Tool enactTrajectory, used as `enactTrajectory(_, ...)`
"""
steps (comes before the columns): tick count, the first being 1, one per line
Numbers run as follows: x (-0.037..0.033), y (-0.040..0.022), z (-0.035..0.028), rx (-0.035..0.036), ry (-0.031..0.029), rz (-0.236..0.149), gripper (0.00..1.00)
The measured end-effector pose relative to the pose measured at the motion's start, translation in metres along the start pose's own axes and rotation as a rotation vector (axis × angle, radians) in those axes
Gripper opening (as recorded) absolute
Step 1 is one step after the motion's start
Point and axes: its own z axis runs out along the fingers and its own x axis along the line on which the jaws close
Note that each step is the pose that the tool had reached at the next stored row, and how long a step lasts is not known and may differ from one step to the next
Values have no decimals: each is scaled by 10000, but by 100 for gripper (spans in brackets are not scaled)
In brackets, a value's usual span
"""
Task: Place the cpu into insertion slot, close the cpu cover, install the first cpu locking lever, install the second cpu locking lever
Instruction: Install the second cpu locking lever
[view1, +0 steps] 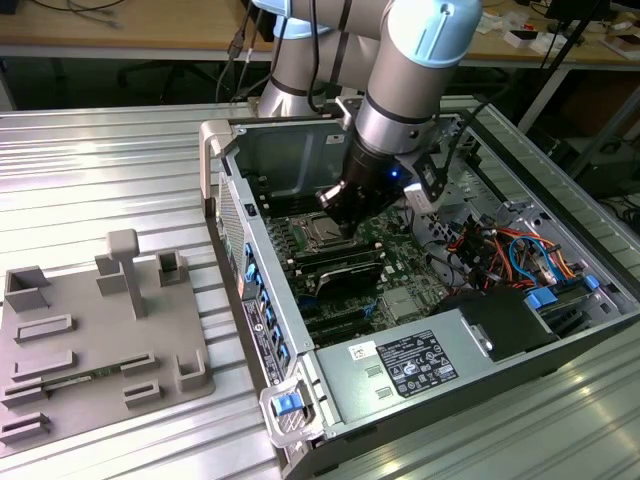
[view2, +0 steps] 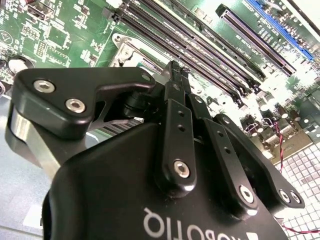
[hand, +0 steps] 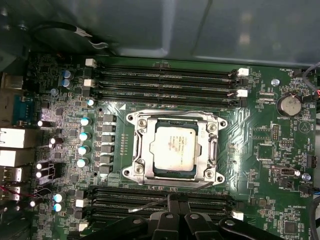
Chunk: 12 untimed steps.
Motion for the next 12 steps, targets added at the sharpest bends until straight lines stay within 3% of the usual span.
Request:
enactTrajectory(6,112,7,4,0,-1,0,11)
enactTrajectory(12,178,12,12,-1,-1,0,11)
